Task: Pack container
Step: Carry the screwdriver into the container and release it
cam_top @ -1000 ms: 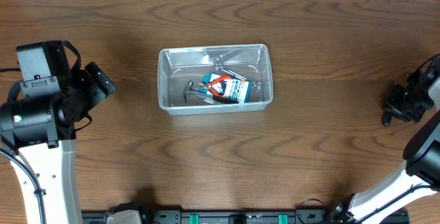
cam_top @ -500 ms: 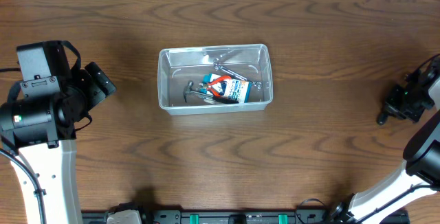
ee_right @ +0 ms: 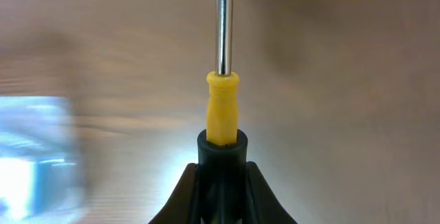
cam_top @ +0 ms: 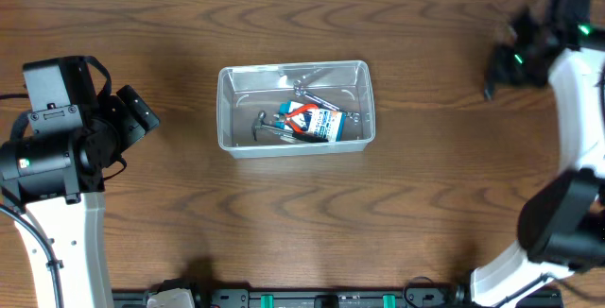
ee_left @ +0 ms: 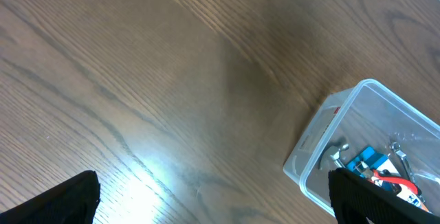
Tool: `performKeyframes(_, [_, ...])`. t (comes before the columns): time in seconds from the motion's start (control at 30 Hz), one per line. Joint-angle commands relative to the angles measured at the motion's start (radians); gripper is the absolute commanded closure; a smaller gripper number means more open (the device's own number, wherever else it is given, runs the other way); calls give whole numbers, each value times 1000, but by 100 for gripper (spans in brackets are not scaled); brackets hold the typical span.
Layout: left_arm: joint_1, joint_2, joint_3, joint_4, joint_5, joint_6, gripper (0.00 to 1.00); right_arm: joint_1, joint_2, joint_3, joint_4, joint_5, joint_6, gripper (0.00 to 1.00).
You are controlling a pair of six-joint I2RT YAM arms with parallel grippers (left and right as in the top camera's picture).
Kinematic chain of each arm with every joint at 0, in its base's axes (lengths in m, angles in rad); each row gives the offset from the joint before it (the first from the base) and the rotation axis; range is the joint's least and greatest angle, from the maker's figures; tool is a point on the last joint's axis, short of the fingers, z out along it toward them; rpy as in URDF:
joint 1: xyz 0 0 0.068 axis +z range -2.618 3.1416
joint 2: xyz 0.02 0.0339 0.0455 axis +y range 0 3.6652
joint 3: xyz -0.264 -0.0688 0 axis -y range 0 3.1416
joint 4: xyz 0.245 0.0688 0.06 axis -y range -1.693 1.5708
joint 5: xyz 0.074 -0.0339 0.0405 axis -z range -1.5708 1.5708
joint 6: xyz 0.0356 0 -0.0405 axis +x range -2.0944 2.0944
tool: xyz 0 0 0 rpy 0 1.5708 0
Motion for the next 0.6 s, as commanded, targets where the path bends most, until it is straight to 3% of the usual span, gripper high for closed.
performKeyframes(0.0, [4, 4, -2, -5, -15, 13, 1, 174, -68, 97, -4, -24, -109, 99])
performKeyframes(0.27, [4, 4, -2, -6, -15, 13, 1, 605, -31, 137, 76, -24, -428, 99])
performKeyframes(0.57, [4, 4, -2, -6, -15, 13, 1, 800, 189, 137, 79, -25, -631, 99])
